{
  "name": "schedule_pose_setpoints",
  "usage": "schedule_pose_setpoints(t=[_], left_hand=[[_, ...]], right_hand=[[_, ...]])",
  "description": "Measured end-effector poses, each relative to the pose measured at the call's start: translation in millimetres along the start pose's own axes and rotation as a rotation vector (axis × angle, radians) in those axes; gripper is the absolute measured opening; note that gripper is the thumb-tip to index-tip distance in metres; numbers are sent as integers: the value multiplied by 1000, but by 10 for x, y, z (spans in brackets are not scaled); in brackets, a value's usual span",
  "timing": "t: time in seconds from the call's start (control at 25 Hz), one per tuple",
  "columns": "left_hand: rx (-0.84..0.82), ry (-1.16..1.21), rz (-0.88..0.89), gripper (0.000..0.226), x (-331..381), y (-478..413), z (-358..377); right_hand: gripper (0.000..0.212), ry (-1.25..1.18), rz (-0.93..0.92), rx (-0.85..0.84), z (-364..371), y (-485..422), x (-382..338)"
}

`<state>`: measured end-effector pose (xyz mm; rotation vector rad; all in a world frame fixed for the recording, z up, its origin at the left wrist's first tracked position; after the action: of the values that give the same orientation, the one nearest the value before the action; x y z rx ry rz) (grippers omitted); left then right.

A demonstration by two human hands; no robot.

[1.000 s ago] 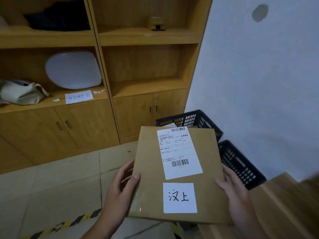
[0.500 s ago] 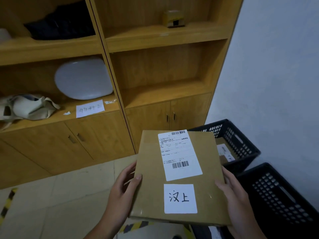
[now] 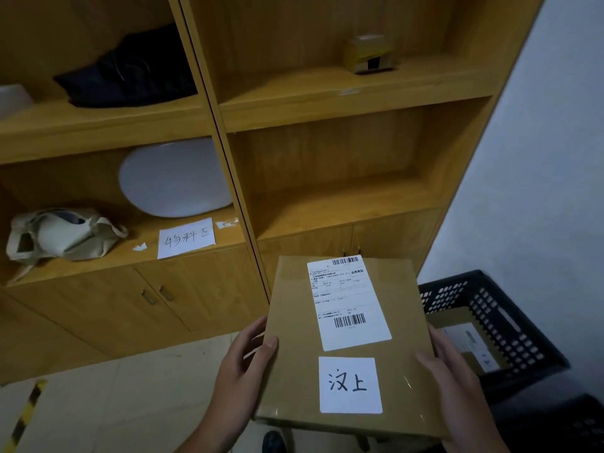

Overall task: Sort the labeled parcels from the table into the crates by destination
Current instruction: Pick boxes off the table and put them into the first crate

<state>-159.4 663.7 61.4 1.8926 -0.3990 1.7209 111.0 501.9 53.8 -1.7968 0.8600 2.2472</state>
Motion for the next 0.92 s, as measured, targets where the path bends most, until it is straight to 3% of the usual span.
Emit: schedule_pose_setpoints(t=[0.2, 0.48, 0.92], left_hand=[[-64, -2, -26, 34, 36, -920, -377], [-287, -60, -87, 36, 319, -2321, -594], [-673, -162, -105, 36, 443, -3525, 875]], right_hand=[[44, 98, -26, 70, 332, -723, -224], [28, -4, -65, 283, 662, -1362, -502], [36, -208, -66, 700, -306, -1360, -294]])
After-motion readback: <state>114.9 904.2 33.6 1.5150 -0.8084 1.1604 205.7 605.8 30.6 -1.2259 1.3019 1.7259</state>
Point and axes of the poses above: each hand's wrist, its own y-axis away from the middle knuckle, its own z-axis out of the palm, x = y × z, the point moved 5 cm from there along -y, towards the middle knuckle, and after that the axes turned 15 degrees about -x, right-handed, at the moved point
